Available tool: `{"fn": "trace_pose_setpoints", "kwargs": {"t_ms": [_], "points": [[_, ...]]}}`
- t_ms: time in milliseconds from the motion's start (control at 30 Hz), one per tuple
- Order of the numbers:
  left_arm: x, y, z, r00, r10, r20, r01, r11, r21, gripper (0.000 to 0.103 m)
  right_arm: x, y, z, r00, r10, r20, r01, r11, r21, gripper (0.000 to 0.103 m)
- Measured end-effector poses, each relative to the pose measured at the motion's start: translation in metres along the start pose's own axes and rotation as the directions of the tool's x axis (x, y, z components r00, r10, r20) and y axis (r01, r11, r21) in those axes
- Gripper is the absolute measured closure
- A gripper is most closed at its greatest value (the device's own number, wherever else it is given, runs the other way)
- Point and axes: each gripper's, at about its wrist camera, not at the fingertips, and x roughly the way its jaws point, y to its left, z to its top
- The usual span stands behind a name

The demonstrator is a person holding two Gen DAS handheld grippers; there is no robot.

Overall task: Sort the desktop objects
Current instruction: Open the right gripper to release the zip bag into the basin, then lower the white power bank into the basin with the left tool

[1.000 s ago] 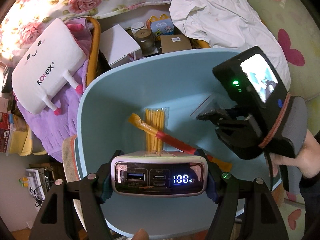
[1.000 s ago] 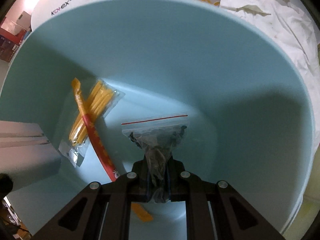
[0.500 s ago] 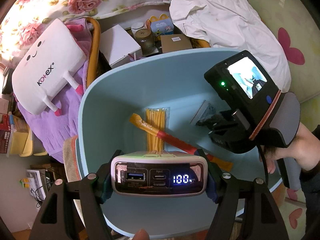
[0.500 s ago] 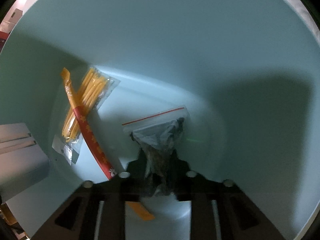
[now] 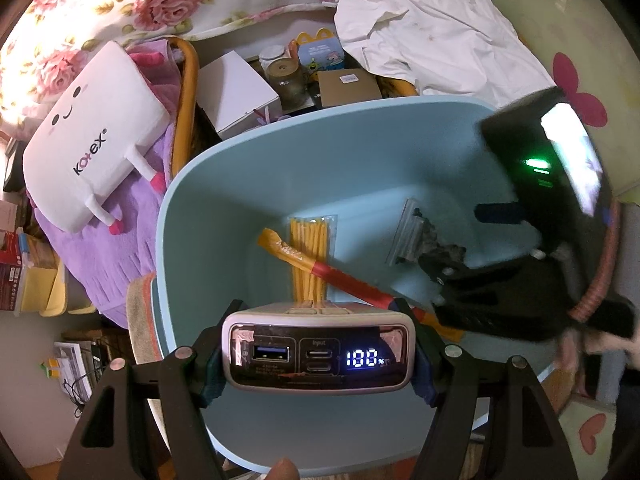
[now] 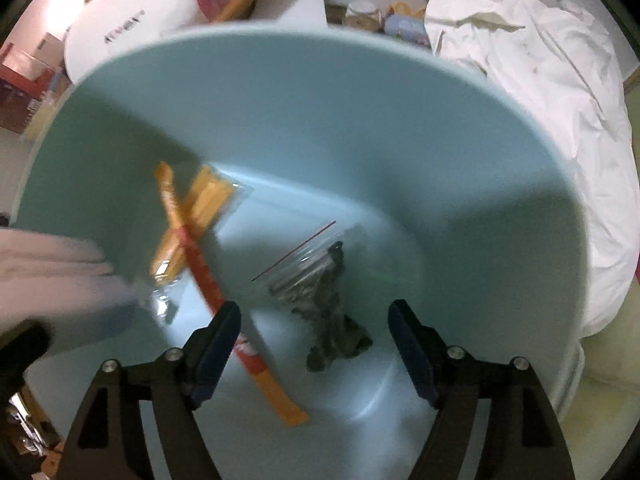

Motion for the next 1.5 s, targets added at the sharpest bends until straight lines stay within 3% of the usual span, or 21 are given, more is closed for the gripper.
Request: {"fn": "trace_pose_setpoints", "kwargs": {"t_ms": [300,633,1000,1500], "points": [[0.001,-0.004,0.001,1.000,-0.001,-0.004,0.001,1.000,0.017,0.028,-0.059,-0.017,-0.026,0.989,0.008,0.151,-0.005,1.000,-0.016,0.023],[0.011,-0.013,0.007,1.000,-0.003,-0.020,0.004,0.999,0.041,0.028,-0.117,-0.028,-0.060,0.970,0.017,0.242,-0.022,1.000,0.017,0.023],[0.043,-0.022,0.015,0.998,-0.015,-0.066,0.018,0.998,0.052,0.028,-0.149,-0.034,-0.095,0.954,0.023,0.299,-0.047,0.996,0.075,0.023],[0.078,-0.019,0.007,0.991,-0.020,-0.132,0.026,0.999,0.042,0.028,-0.153,-0.041,-0.112,0.952,0.015,0.307,-0.060,0.989,0.138,0.023]]}}
